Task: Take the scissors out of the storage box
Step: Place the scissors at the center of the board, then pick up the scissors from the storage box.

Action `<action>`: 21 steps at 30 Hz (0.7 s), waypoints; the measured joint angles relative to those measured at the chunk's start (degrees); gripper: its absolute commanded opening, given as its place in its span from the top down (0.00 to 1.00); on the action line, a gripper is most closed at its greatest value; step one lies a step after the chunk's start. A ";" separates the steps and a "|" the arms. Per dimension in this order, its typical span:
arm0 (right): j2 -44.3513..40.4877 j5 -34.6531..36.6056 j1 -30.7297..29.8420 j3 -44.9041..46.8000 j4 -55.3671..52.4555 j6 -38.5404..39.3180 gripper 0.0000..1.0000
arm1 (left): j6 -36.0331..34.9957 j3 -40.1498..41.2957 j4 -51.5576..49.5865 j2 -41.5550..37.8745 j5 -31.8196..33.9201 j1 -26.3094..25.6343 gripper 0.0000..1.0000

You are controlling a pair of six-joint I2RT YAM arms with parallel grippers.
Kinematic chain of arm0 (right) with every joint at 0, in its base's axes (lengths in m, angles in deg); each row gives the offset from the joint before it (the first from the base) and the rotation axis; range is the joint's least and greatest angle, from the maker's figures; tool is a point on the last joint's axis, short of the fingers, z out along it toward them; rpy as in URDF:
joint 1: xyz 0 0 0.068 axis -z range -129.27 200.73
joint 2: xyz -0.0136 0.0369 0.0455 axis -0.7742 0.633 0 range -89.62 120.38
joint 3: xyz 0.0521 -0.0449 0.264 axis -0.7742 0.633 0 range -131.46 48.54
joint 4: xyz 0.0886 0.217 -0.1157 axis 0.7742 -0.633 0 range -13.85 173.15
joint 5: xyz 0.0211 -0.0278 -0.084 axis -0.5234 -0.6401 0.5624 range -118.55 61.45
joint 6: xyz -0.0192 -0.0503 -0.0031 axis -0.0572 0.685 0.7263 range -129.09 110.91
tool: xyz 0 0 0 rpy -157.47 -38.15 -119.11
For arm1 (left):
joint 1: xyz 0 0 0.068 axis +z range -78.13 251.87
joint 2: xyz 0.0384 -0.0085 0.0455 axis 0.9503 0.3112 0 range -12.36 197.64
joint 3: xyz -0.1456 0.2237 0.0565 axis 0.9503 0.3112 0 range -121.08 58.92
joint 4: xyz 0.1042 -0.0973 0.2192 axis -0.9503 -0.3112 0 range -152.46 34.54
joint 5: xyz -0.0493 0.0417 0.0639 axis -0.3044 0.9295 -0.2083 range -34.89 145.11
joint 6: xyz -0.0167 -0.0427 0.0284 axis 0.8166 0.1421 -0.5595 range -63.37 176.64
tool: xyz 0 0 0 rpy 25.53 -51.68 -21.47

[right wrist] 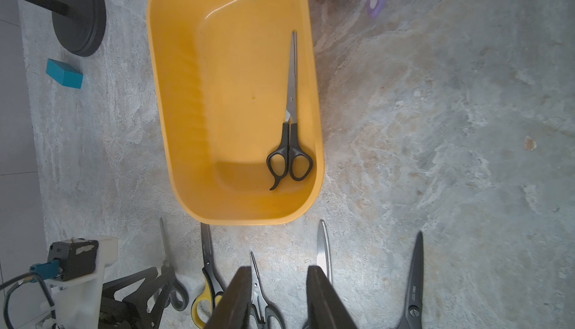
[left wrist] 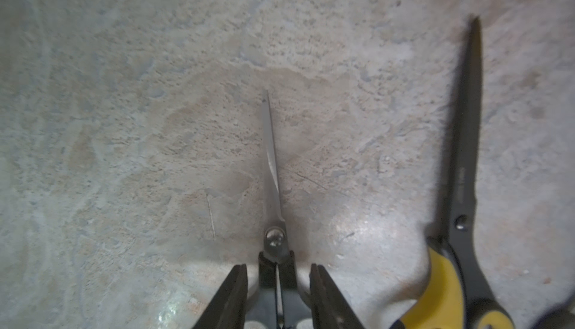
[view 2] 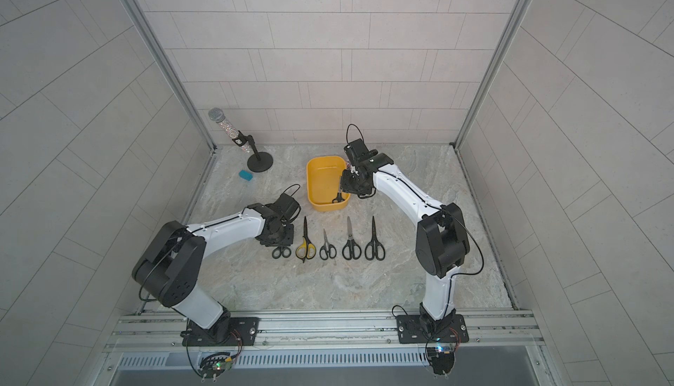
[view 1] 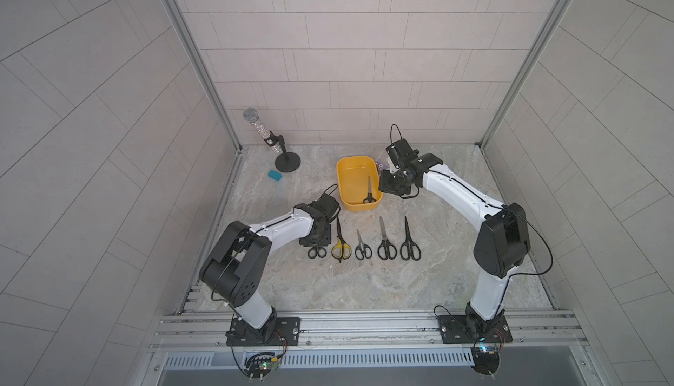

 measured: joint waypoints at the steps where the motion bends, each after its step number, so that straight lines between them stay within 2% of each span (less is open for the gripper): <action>1: 0.00 0.00 0.00 0.00 0.02 0.00 0.65 | 0.00 -0.22 -0.09 0.00 0.11 0.00 0.59; 6: 0.00 0.00 0.17 0.00 0.00 0.02 0.65 | -0.31 -2.16 -1.46 -0.20 1.53 0.00 0.60; 9: 0.00 -0.04 0.63 0.00 0.02 0.02 0.65 | -1.81 -6.97 -3.26 -0.31 2.64 0.00 0.60; 14: -0.04 -0.02 2.60 0.13 0.15 0.02 0.65 | -5.05 -24.59 -5.62 2.93 3.06 -0.02 0.60; 21: -1.14 -0.20 5.81 2.49 0.70 0.00 0.65 | -6.84 -43.74 -5.57 15.91 0.96 -2.12 0.62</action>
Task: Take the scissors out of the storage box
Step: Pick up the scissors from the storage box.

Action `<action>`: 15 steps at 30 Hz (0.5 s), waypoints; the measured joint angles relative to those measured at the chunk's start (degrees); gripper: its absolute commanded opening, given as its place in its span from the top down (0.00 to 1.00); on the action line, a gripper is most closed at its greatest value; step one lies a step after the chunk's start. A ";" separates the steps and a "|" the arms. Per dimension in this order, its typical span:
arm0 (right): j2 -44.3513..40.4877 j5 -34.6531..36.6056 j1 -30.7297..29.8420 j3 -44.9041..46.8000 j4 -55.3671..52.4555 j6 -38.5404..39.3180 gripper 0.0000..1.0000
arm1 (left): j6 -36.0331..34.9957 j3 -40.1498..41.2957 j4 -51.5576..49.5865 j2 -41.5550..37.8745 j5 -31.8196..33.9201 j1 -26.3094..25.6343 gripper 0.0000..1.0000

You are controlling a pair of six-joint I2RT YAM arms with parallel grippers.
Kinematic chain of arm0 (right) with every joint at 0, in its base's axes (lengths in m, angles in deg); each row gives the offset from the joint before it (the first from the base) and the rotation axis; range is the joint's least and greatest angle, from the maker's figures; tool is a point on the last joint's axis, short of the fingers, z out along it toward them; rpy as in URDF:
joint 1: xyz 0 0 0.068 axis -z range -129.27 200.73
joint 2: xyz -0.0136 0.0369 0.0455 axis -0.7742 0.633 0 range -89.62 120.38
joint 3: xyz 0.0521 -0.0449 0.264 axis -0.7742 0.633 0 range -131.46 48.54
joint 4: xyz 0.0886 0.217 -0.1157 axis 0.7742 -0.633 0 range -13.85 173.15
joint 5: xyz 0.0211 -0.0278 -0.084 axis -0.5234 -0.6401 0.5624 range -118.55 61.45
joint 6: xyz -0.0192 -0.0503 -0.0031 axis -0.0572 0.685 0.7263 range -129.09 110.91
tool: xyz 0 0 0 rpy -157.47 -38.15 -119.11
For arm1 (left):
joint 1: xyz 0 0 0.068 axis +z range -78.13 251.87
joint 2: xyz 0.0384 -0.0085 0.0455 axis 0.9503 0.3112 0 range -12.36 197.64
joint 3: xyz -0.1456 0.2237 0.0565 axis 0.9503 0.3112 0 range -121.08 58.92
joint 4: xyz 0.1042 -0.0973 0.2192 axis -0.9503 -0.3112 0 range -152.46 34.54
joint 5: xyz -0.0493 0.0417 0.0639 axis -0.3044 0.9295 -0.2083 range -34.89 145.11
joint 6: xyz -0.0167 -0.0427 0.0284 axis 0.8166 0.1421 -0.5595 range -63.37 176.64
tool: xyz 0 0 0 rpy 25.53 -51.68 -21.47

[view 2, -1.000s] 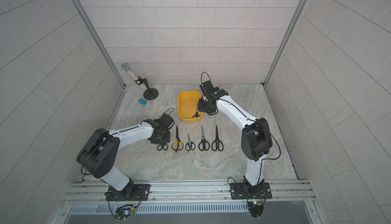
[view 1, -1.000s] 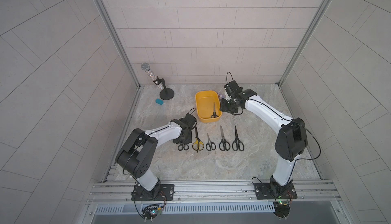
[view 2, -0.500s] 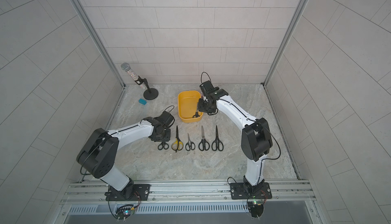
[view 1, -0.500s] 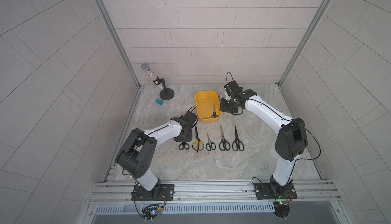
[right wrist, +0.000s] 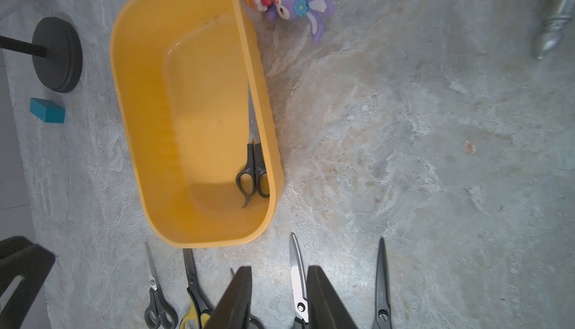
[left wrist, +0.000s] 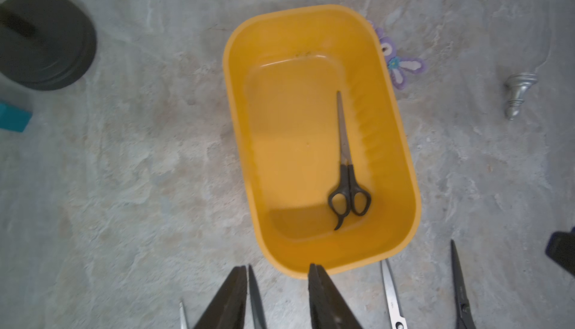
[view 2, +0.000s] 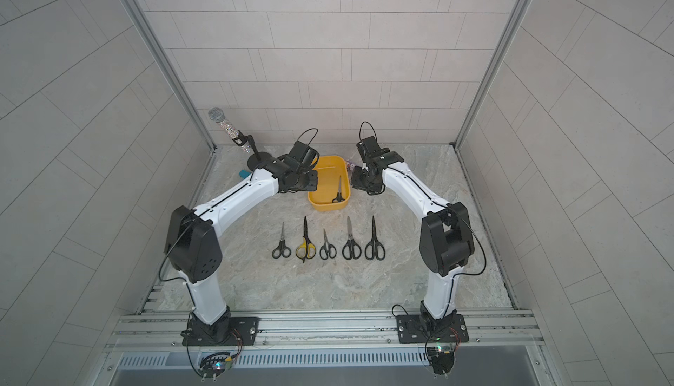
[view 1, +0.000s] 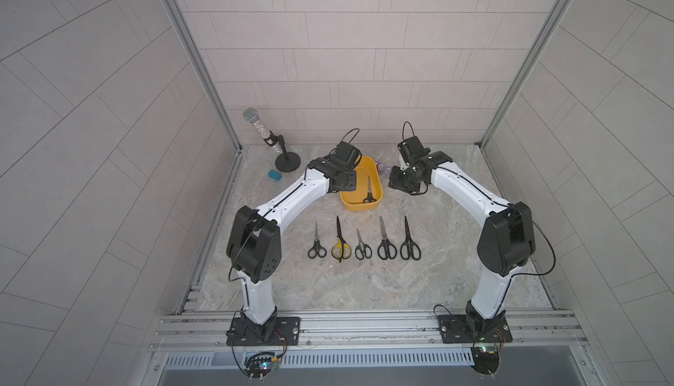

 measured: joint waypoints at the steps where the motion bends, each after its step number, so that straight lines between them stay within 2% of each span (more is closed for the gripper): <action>1: -0.37 -0.02 0.57 0.57 0.02 0.00 0.65 | -0.11 -2.36 -0.15 2.69 -0.63 -0.68 0.62; 8: -3.87 -0.24 3.34 3.37 0.09 0.00 0.65 | -0.07 -15.30 -3.93 17.33 -4.92 -4.20 0.64; 15: -5.25 -0.48 4.98 4.09 0.20 0.04 0.65 | 0.63 -21.88 -8.15 24.30 -6.16 -4.72 0.66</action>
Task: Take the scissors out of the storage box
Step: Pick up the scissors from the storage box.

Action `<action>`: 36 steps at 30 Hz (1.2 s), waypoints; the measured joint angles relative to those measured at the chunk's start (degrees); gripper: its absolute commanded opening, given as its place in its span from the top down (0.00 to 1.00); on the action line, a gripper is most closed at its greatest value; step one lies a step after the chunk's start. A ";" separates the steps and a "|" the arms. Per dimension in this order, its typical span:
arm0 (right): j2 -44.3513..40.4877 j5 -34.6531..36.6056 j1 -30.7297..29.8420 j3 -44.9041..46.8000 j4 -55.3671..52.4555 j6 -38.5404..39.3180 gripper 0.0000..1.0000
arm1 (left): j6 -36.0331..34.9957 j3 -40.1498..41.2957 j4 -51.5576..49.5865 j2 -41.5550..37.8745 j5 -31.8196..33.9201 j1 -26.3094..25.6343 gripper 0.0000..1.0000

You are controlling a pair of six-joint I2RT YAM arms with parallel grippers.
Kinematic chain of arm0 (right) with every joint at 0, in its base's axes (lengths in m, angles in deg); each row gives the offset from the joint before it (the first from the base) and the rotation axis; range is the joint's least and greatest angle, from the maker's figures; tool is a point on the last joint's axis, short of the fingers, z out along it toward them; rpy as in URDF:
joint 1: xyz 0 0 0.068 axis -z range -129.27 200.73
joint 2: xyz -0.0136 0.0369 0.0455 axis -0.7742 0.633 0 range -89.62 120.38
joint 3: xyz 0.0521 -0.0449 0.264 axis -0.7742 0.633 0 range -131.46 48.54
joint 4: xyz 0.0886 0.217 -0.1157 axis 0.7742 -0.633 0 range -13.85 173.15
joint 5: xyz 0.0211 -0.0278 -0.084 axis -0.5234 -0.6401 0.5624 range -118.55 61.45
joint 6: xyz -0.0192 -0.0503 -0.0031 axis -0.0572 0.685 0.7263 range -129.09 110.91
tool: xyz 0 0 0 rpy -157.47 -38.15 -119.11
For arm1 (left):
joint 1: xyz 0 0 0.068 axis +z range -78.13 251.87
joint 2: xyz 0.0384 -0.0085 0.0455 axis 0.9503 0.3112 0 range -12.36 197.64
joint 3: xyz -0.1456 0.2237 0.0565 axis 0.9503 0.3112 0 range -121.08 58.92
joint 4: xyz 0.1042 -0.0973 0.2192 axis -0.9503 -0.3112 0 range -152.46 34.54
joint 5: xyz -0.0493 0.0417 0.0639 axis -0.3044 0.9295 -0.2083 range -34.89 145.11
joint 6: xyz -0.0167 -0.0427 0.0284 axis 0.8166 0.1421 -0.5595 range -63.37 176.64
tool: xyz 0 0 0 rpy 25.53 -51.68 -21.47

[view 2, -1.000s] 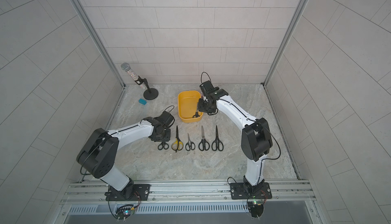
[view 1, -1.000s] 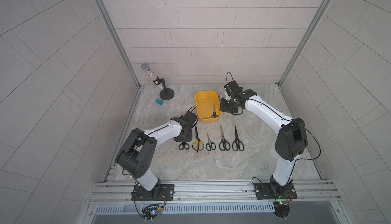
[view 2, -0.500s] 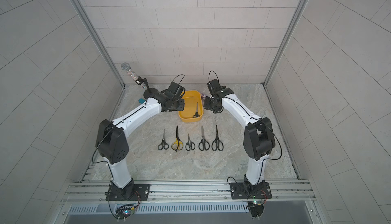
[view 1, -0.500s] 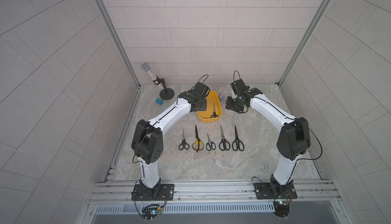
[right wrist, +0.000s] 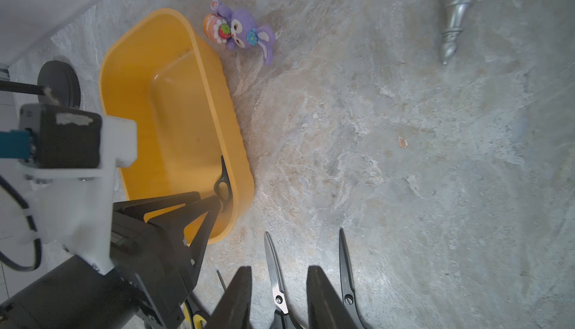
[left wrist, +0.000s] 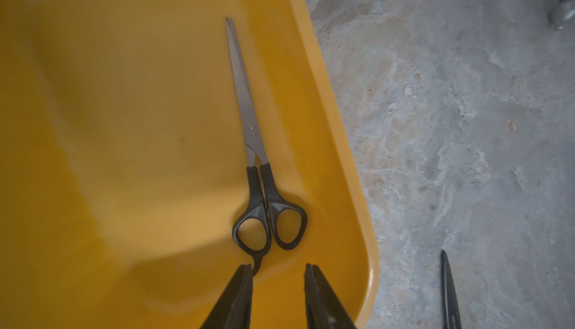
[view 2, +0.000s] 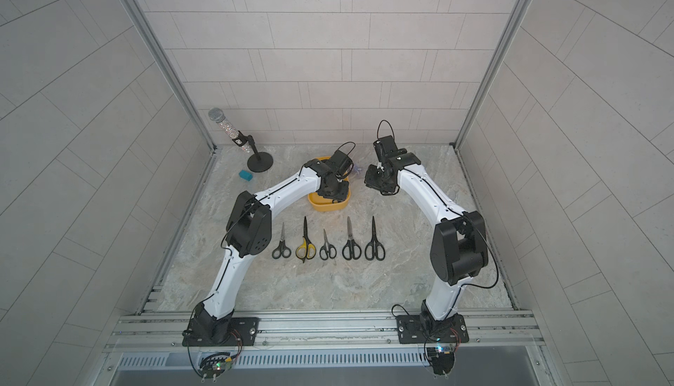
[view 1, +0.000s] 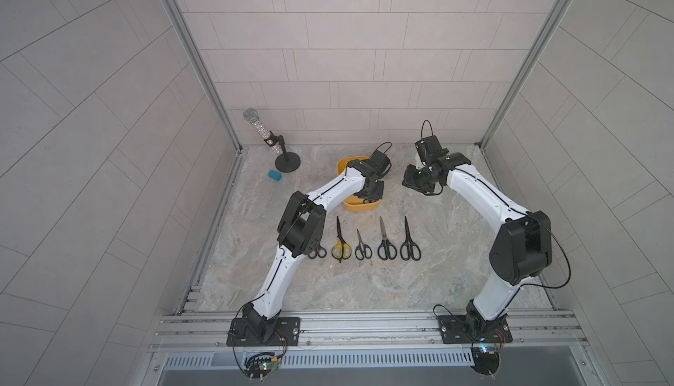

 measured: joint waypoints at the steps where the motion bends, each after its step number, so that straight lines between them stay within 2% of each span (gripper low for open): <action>1: 0.00 0.00 0.15 0.04 0.02 0.00 0.65 | 0.13 -0.37 -0.31 0.46 0.04 0.00 0.66; 14: 0.00 -0.46 0.57 0.17 0.00 0.02 0.65 | 1.51 -0.55 0.42 3.02 -1.40 0.48 0.71; 22: 0.02 -0.72 0.83 -0.48 -0.33 0.22 0.65 | 1.51 -4.07 0.42 7.69 -1.11 0.66 0.74; 36: 0.04 -0.87 0.87 -1.22 -0.31 0.20 0.65 | -0.70 -4.37 -0.98 7.54 1.31 3.65 0.76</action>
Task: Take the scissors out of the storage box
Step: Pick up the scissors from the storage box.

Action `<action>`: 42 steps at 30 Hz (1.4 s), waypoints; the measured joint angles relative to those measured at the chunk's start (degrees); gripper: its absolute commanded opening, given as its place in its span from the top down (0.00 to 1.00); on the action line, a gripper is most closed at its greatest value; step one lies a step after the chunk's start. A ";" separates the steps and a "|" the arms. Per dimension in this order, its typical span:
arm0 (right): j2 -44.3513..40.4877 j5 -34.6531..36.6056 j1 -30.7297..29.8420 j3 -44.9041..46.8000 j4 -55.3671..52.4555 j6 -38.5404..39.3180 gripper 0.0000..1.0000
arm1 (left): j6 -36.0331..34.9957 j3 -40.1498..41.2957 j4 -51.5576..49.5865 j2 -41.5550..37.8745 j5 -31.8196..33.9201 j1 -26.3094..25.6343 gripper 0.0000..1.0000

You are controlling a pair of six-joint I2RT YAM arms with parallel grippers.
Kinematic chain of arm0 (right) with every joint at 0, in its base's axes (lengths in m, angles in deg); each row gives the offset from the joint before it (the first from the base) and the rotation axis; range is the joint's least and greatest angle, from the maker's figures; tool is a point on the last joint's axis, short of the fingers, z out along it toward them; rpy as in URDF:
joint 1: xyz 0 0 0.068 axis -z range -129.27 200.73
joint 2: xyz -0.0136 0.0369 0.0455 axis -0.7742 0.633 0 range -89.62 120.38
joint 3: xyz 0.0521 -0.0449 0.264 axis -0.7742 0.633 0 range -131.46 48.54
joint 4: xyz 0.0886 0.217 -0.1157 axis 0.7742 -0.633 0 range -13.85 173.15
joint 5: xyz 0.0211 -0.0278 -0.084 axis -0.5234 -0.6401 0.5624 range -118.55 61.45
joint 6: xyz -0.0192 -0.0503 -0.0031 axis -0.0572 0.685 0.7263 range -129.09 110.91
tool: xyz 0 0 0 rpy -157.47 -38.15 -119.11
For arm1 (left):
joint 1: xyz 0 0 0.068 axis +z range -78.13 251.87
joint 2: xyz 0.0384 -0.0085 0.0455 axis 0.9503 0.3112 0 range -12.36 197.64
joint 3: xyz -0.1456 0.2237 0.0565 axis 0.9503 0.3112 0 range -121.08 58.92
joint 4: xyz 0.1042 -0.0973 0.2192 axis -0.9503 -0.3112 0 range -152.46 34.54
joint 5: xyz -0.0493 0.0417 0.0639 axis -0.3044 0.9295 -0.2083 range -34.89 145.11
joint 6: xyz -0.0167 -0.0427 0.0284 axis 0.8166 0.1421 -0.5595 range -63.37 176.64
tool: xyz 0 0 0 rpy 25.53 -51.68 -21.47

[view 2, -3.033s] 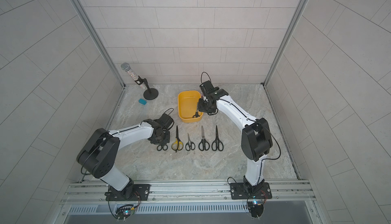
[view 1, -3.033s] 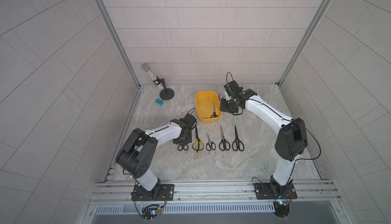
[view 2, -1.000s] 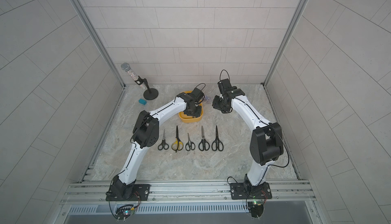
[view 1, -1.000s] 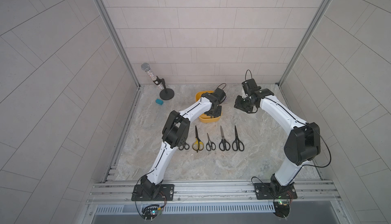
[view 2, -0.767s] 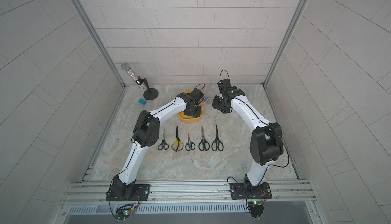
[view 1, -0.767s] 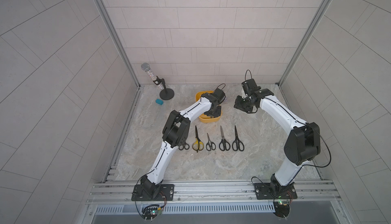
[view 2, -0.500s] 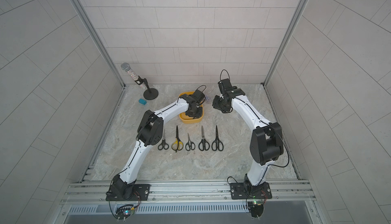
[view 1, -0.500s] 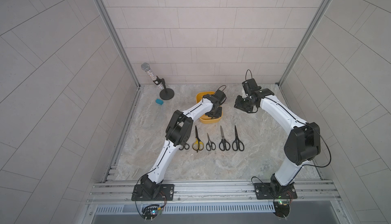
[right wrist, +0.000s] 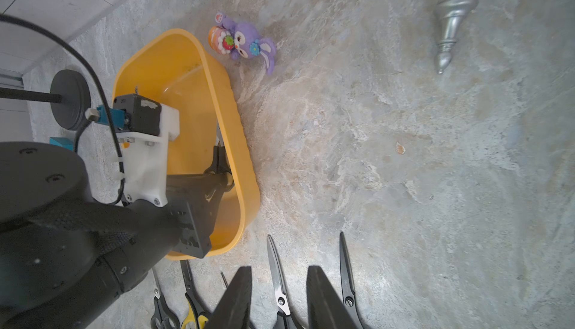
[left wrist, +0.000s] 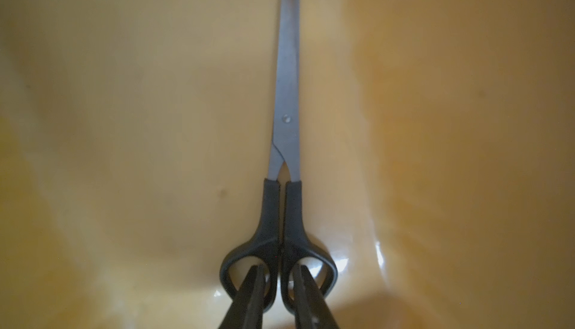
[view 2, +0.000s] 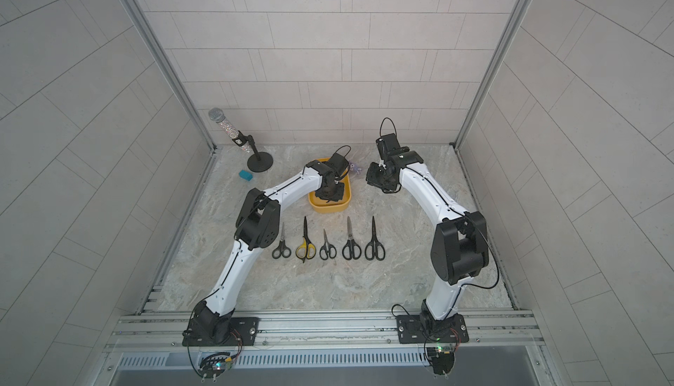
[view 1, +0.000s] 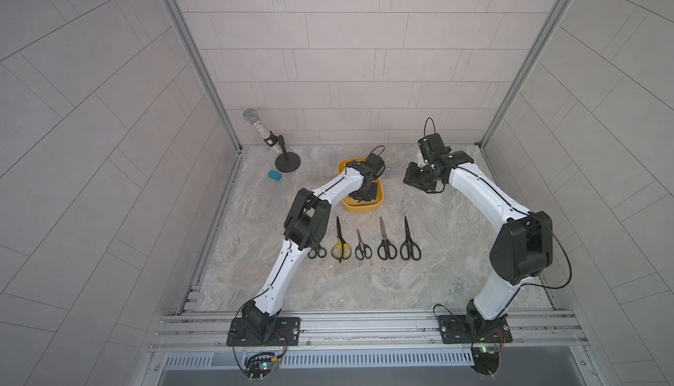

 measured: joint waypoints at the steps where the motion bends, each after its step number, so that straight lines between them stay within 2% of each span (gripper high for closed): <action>1: 0.00 -0.02 0.00 0.00 0.02 0.00 0.65 | -0.13 0.00 -0.11 -0.04 -0.07 0.31 0.76; 13: 0.24 -0.17 0.00 0.00 0.09 0.00 0.65 | -1.16 0.00 -1.01 -1.60 -2.23 1.57 0.73; 23: 0.31 -0.17 0.02 0.00 0.11 0.00 0.65 | -2.58 -2.91 -2.64 -1.86 -1.29 1.53 0.73; 42: 1.90 -0.61 0.13 0.00 0.09 0.00 0.65 | -4.68 -3.10 -2.51 0.96 -0.55 1.60 0.73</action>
